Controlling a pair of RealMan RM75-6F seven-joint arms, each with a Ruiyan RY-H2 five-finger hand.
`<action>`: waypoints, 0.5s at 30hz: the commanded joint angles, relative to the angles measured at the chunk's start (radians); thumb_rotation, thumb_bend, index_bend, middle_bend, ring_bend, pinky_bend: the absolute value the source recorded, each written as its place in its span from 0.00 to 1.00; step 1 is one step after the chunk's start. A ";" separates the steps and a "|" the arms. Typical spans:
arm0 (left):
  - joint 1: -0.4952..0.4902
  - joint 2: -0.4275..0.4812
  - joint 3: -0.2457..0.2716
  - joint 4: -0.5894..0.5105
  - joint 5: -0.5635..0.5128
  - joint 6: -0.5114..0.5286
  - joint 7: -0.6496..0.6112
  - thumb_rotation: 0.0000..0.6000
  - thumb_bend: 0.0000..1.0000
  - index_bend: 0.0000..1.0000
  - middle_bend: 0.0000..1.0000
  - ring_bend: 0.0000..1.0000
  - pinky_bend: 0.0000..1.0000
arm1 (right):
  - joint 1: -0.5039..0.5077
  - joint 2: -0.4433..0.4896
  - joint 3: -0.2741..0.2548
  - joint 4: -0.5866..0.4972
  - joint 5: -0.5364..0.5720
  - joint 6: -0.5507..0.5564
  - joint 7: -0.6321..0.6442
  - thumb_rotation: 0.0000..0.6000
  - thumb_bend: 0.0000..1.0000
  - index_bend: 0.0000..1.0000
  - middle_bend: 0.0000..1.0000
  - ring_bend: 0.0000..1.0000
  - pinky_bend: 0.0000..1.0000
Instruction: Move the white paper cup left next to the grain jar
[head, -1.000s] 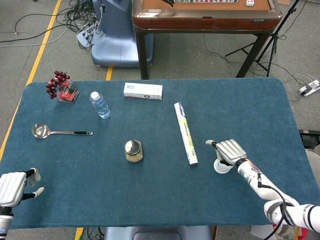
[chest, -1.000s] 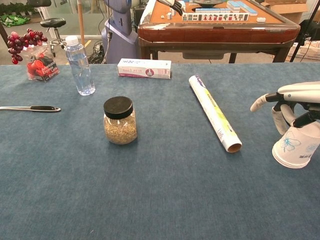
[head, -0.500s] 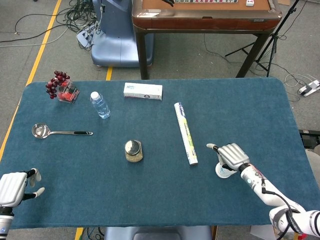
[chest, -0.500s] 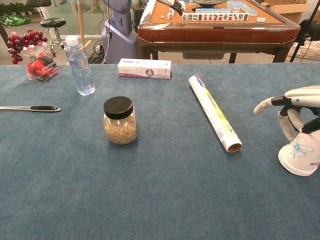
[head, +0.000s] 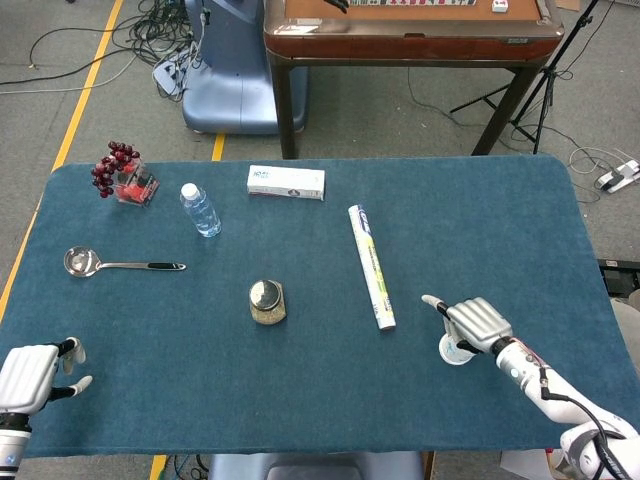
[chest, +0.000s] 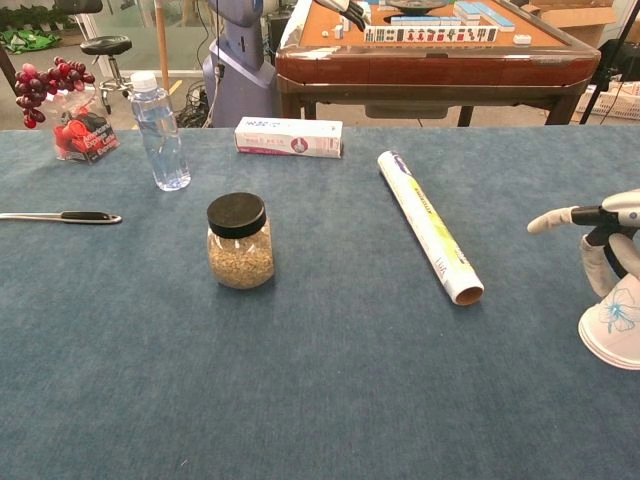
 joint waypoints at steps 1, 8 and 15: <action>0.000 -0.001 0.000 0.000 -0.001 -0.001 0.000 1.00 0.09 0.58 0.67 0.65 0.83 | -0.009 0.002 0.001 0.008 -0.014 0.010 0.016 1.00 1.00 0.01 0.41 0.39 0.37; -0.001 -0.002 0.000 0.002 -0.003 -0.003 0.000 1.00 0.09 0.58 0.67 0.65 0.83 | -0.065 -0.025 0.030 0.051 -0.037 0.156 -0.002 1.00 0.82 0.00 0.23 0.27 0.37; -0.002 -0.003 0.001 0.002 -0.005 -0.006 0.001 1.00 0.09 0.58 0.67 0.65 0.83 | -0.116 -0.030 0.048 0.074 -0.055 0.271 -0.025 1.00 0.51 0.00 0.15 0.19 0.37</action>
